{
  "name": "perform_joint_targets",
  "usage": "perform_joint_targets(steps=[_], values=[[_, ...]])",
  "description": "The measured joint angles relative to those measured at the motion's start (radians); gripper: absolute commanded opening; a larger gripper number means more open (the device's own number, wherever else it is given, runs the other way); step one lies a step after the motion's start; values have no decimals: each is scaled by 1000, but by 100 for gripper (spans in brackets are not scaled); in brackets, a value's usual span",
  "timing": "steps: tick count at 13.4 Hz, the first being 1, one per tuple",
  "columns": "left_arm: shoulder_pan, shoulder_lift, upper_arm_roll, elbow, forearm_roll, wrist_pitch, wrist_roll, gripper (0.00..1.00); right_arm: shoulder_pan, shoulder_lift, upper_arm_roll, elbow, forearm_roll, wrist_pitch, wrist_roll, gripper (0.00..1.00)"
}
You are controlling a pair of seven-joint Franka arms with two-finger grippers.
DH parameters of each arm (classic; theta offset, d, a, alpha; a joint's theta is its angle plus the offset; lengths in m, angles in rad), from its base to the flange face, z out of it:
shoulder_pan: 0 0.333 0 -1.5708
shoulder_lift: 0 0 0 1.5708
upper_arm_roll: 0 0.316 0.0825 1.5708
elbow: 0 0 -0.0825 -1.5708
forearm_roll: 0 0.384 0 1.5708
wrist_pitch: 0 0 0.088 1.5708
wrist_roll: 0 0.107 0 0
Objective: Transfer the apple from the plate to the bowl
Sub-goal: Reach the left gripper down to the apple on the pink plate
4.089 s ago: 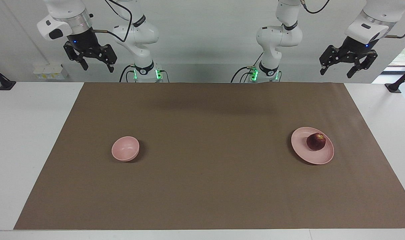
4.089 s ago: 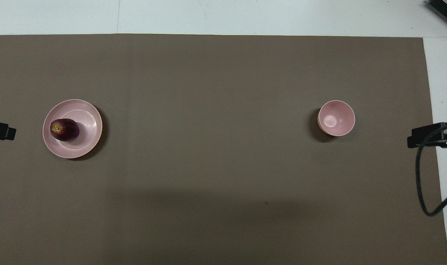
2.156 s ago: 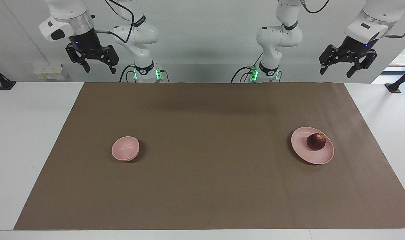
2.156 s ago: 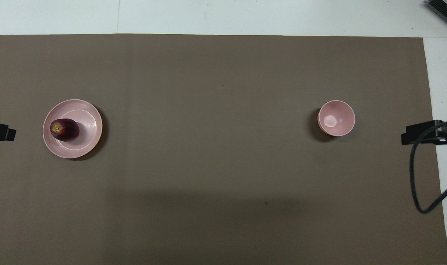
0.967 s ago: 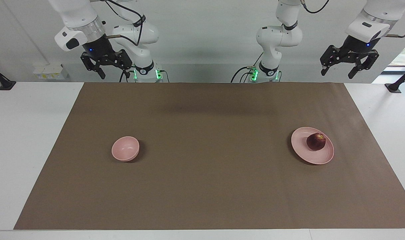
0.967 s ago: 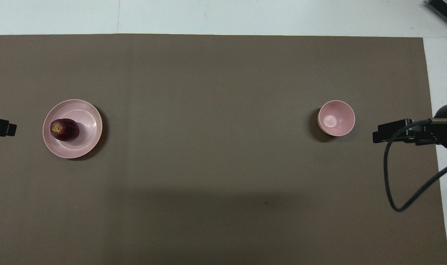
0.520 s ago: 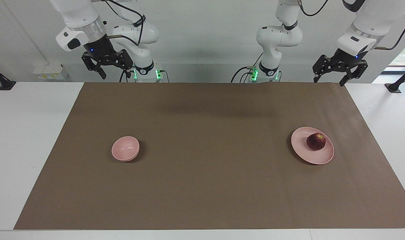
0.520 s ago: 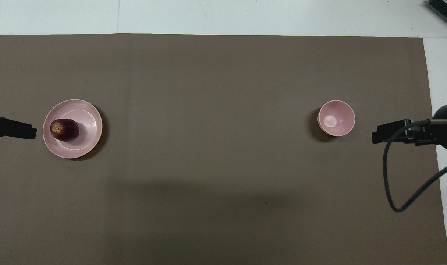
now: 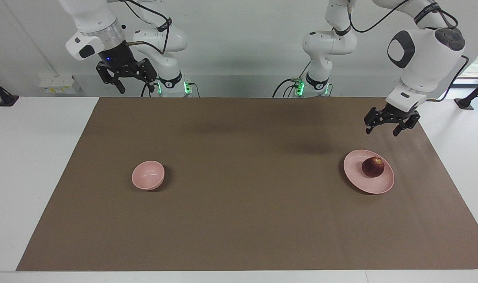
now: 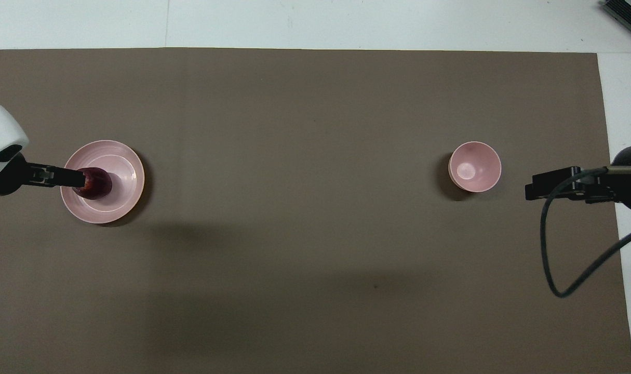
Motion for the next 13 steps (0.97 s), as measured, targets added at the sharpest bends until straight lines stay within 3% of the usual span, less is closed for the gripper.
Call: perform_joint_targets(steps=[8, 13], values=[[51, 154, 1, -132, 0, 308, 8, 100, 15, 0, 2, 0, 2, 1, 0, 100], [54, 191, -1, -170, 0, 387, 9, 100, 15, 0, 2, -1, 2, 1, 0, 100]])
